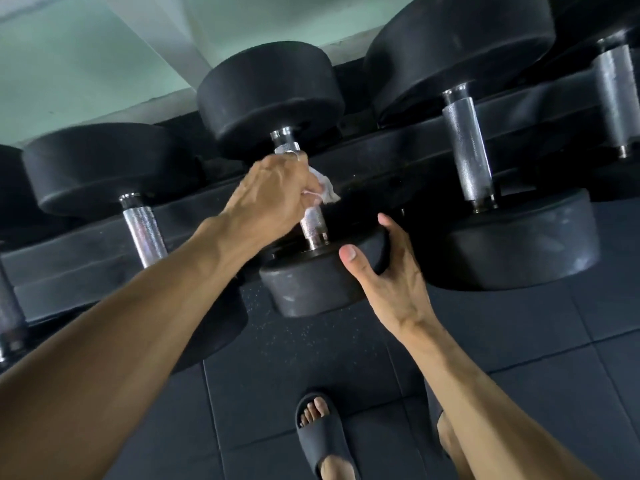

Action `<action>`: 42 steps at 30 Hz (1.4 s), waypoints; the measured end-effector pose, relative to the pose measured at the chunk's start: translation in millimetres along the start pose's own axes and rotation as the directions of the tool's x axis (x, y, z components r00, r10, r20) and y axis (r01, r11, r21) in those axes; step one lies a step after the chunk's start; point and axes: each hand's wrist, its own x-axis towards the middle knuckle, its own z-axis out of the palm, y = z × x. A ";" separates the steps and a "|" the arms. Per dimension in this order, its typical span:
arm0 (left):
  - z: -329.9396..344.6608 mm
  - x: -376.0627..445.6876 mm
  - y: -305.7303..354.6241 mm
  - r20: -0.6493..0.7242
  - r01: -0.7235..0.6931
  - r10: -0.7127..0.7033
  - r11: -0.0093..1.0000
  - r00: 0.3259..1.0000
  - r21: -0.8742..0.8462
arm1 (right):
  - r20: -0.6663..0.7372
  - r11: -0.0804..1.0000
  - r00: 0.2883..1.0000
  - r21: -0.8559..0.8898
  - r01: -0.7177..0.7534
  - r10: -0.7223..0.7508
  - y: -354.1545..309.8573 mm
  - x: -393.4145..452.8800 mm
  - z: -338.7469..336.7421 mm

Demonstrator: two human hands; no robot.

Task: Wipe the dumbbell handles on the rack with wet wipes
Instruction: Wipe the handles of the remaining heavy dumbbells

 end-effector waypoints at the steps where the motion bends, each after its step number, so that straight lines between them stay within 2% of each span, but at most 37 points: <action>1: 1.8 -2.9 2.6 0.091 -0.041 0.040 0.999 0.995 0.016 | -0.018 1.000 1.000 0.006 0.002 -0.001 -0.1 -0.7 1.3; 3: 4.8 -8.1 10.3 0.293 -0.182 0.153 0.981 0.944 0.074 | -0.047 1.000 0.999 0.018 -0.011 0.012 -1.3 -2.9 3.0; 5: 1.0 -4.6 10.1 0.421 -0.246 0.189 0.966 0.887 0.085 | -0.058 0.999 0.998 0.035 -0.034 0.036 -3.5 -6.2 4.2; 7: -5.5 4.3 3.2 0.399 -0.283 0.219 0.953 0.890 0.110 | -0.069 0.997 0.996 0.053 -0.048 0.052 -5.8 -9.8 5.2; 9: -8.3 8.3 -6.0 0.230 -0.252 0.214 0.956 0.949 0.152 | -0.080 0.996 0.994 0.069 -0.062 0.067 -7.4 -13.4 6.3; 11: -6.5 1.9 -8.2 0.170 -0.213 0.187 0.966 0.967 0.146 | -0.094 0.995 0.992 0.077 -0.071 0.078 -8.5 -15.6 7.7; 14: 0.5 -15.3 -0.4 0.367 -0.278 0.236 0.959 0.900 0.064 | -0.093 0.993 0.991 0.067 -0.093 0.099 -11.0 -18.3 9.2; 16: -3.1 -16.4 2.5 0.418 -0.254 0.216 0.966 0.883 0.039 | -0.080 0.993 0.990 0.050 -0.110 0.114 -14.2 -19.8 7.8; 18: -9.8 -9.6 1.0 0.322 -0.199 0.169 0.978 0.932 0.063 | -0.054 0.992 0.991 0.029 -0.121 0.123 -16.7 -20.3 5.1; 20: -13.3 -1.2 -3.4 0.119 -0.086 0.076 0.993 0.990 0.075 | -0.036 0.992 0.991 0.013 -0.128 0.128 -17.7 -19.7 2.6; 21: -13.1 0.3 -4.8 0.069 -0.049 0.044 0.996 0.997 0.068 | -0.035 0.992 0.991 0.003 -0.128 0.128 -18.1 -18.9 2.4; 22: -11.1 -1.2 -4.3 0.090 -0.044 0.037 0.997 0.995 0.068 | -0.039 0.992 0.991 -0.008 -0.129 0.129 -18.0 -18.6 2.4; 24: -6.2 -12.8 2.9 0.219 -0.078 0.069 0.996 0.973 0.031 | -0.047 0.991 0.990 -0.015 -0.133 0.133 -19.4 -19.4 1.5; 26: -4.8 -28.6 8.1 0.277 -0.037 0.054 0.997 0.959 -0.064 | -0.048 0.991 0.991 -0.031 -0.129 0.128 -24.3 -22.2 -0.2; 29: -12.6 -50.5 9.8 0.165 0.136 -0.100 0.966 0.981 -0.220 | -0.081 0.983 0.993 -0.157 -0.094 0.082 -32.7 -27.1 -4.1; 32: -29.0 -78.9 11.6 0.068 0.264 -0.255 0.927 0.965 -0.267 | -0.153 0.965 0.979 -0.245 0.097 -0.137 -42.1 -37.1 -0.6; 35: -46.9 -111.7 16.7 0.051 0.320 -0.324 0.880 0.945 -0.352 | -0.150 0.849 0.861 -0.311 0.427 -0.487 -51.8 -44.8 13.5; 37: -56.2 -130.2 21.2 0.057 0.334 -0.345 0.836 0.937 -0.436 | -0.080 0.774 0.785 -0.254 0.580 -0.614 -62.0 -50.1 28.7; 39: -61.0 -145.9 24.0 0.012 0.324 -0.369 0.799 0.929 -0.506 | -0.011 0.763 0.770 -0.143 0.630 -0.638 -76.0 -55.8 43.1; 40: -63.2 -153.4 24.4 -0.031 0.314 -0.395 0.772 0.918 -0.552 | 0.026 0.796 0.799 -0.075 0.601 -0.601 -82.1 -59.1 50.0; 42: -67.2 -166.5 23.5 -0.106 0.291 -0.477 0.682 0.873 -0.671 | 0.108 0.891 0.885 0.091 0.444 -0.452 -92.6 -67.0 62.4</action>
